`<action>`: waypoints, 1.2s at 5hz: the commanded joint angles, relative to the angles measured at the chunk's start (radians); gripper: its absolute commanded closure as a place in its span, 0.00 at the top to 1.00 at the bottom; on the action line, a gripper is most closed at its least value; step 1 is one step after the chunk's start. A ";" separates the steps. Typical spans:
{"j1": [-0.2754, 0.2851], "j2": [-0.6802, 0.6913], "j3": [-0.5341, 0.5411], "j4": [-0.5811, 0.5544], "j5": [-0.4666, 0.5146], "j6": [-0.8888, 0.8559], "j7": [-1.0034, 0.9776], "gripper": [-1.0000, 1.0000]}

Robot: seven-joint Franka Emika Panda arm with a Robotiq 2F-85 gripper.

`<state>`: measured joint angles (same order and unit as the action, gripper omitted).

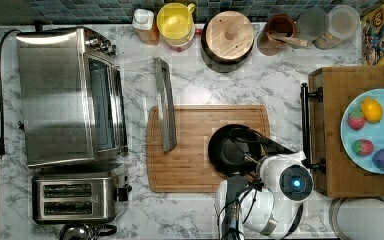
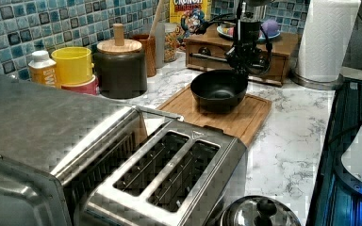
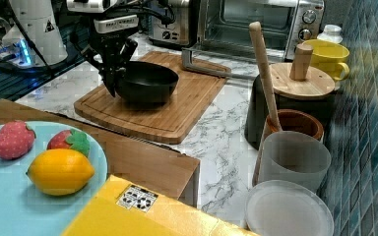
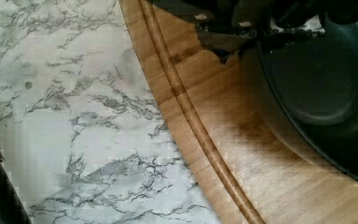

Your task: Pick up the bowl.

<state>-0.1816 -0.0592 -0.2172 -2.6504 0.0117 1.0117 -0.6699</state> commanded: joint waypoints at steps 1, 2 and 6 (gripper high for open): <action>0.003 -0.053 0.029 0.318 0.042 -0.142 0.178 0.00; 0.035 -0.039 0.034 0.434 0.084 -0.199 0.141 0.00; 0.175 0.002 0.191 0.646 0.006 -0.442 -0.005 0.00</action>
